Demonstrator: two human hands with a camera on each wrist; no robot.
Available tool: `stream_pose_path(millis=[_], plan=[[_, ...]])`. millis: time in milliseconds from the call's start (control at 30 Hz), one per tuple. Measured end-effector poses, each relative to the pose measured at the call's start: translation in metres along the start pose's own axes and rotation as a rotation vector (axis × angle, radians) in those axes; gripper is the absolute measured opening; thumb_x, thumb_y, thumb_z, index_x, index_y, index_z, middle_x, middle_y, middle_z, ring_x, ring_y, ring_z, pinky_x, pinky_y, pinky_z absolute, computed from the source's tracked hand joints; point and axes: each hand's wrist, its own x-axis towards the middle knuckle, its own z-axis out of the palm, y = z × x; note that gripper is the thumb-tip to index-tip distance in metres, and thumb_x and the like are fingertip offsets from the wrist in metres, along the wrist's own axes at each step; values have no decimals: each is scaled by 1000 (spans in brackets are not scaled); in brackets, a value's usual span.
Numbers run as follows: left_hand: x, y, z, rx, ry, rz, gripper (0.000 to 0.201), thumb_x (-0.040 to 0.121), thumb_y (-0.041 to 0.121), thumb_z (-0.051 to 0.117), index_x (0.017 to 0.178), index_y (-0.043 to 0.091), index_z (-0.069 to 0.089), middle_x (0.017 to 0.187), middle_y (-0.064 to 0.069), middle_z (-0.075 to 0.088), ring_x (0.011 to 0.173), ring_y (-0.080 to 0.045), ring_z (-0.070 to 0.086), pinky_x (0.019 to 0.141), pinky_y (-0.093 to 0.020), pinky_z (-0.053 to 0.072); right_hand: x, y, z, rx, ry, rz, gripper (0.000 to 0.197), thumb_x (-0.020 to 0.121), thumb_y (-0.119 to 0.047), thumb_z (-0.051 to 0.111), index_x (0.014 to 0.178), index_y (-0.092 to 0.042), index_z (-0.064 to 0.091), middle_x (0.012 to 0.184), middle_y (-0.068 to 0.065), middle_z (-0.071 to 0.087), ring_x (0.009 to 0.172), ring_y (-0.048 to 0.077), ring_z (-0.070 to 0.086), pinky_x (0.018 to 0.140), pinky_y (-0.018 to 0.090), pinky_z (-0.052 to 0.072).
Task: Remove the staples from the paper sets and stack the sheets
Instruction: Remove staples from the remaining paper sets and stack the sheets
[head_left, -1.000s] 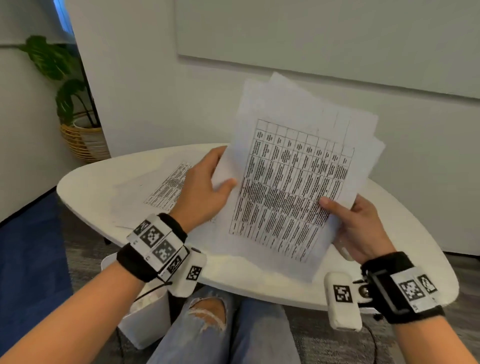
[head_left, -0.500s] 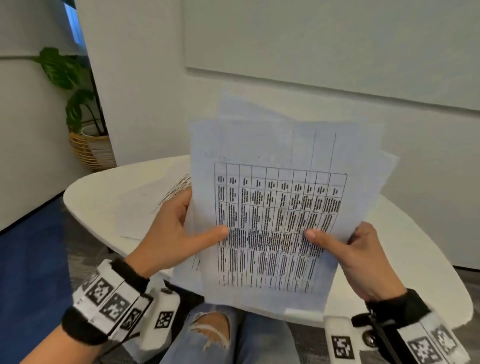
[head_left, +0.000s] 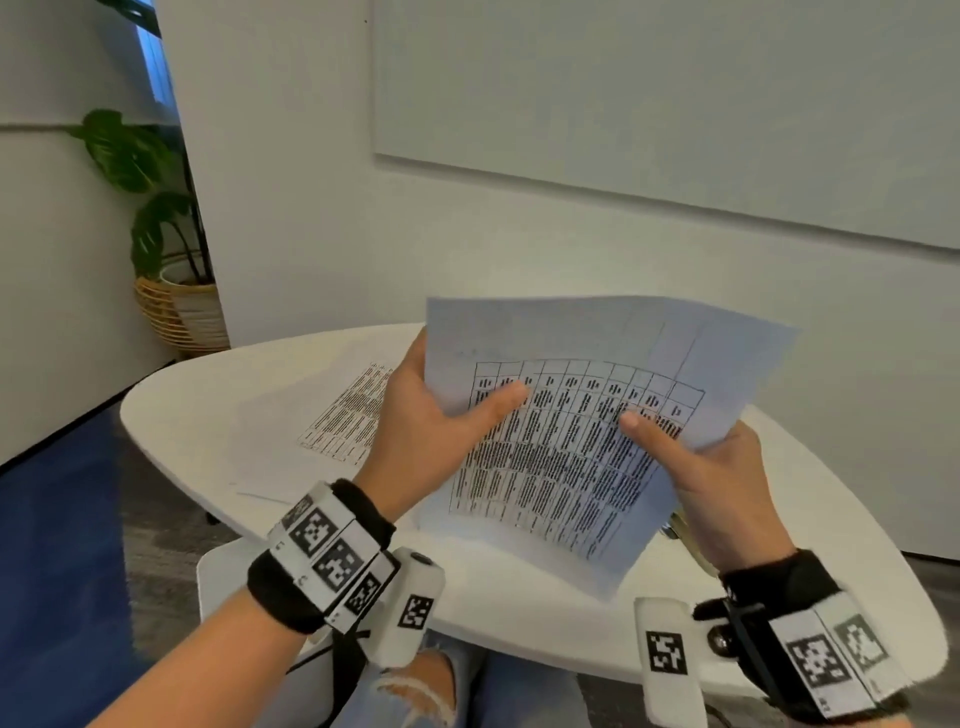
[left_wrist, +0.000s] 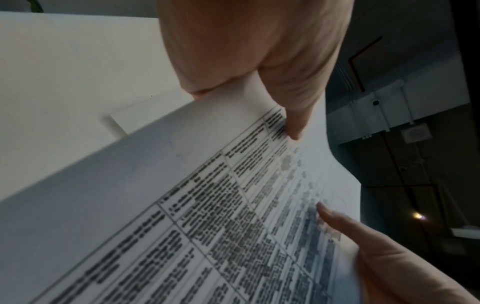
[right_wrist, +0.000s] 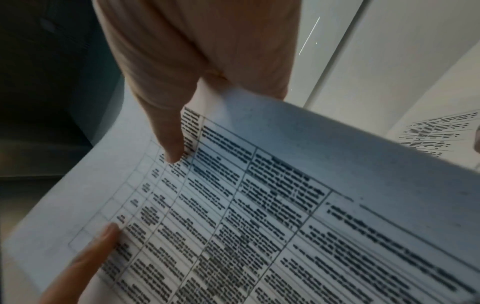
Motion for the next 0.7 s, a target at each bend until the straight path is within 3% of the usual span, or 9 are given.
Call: stream_pose_path(millis=[100, 200, 333, 400, 467, 533, 600, 633, 700], plan=[[4, 2, 8, -6, 19, 13, 42, 75, 13, 76, 114, 12, 60, 100, 6, 69, 92, -1, 67, 73, -8, 49, 1, 0, 1, -13, -10, -22, 26, 72, -17, 73, 96, -27, 72, 105, 6, 72, 97, 26, 69, 83, 50, 55], [10, 4, 7, 17, 70, 43, 36, 77, 15, 76, 110, 11, 64, 99, 5, 71, 90, -2, 68, 71, -9, 50, 3, -6, 2, -10, -3, -47, 30, 74, -13, 70, 103, -20, 68, 104, 3, 72, 95, 23, 69, 79, 42, 57], [9, -13, 2, 85, 33, -38, 25, 77, 21, 76, 100, 23, 66, 91, 8, 71, 83, 1, 68, 66, -10, 51, 5, 11, 3, -108, -23, 32, 46, 71, -17, 73, 116, -14, 62, 104, -2, 72, 95, 16, 69, 79, 35, 58], [2, -32, 0, 116, 15, -129, 17, 77, 23, 75, 91, 22, 66, 85, 0, 71, 73, -2, 67, 62, -16, 54, 5, 25, 3, -149, -29, 104, 49, 69, -20, 75, 116, -14, 62, 103, -5, 72, 93, 14, 70, 80, 35, 58], [-6, -51, -1, 149, 6, -209, 20, 78, 26, 74, 88, 11, 67, 80, -12, 70, 68, -10, 65, 61, -27, 55, 7, 38, -2, -191, -53, 185, 45, 70, -19, 77, 112, -13, 64, 101, -2, 73, 90, 15, 70, 81, 40, 58], [-11, -62, -4, 136, 27, -249, 15, 79, 28, 73, 88, 16, 68, 76, -2, 70, 70, -6, 66, 62, -24, 54, 15, 49, -15, -311, -131, 242, 36, 72, -13, 78, 106, -10, 67, 98, 2, 74, 81, 9, 71, 78, 35, 59], [-11, -64, -9, 149, 34, -242, 9, 81, 27, 72, 87, 28, 66, 79, 8, 70, 72, 3, 66, 64, -14, 51, 25, 61, -34, -553, -236, 274, 39, 71, -11, 80, 107, -6, 67, 103, 5, 71, 72, -1, 66, 69, 14, 53], [-9, -64, -11, 166, 25, -243, 8, 82, 28, 71, 87, 29, 66, 81, 8, 70, 73, 1, 66, 64, -13, 51, 32, 68, -45, -732, -266, 292, 47, 70, -13, 82, 113, -8, 65, 110, 4, 68, 79, 0, 63, 72, 11, 47], [-6, -64, -18, 213, -11, -276, 12, 82, 32, 71, 92, 27, 66, 87, 6, 71, 79, -5, 67, 71, -19, 53, 43, 84, -67, -1092, -283, 377, 62, 71, -22, 82, 126, -13, 55, 123, 4, 58, 103, 15, 56, 87, 21, 41]])
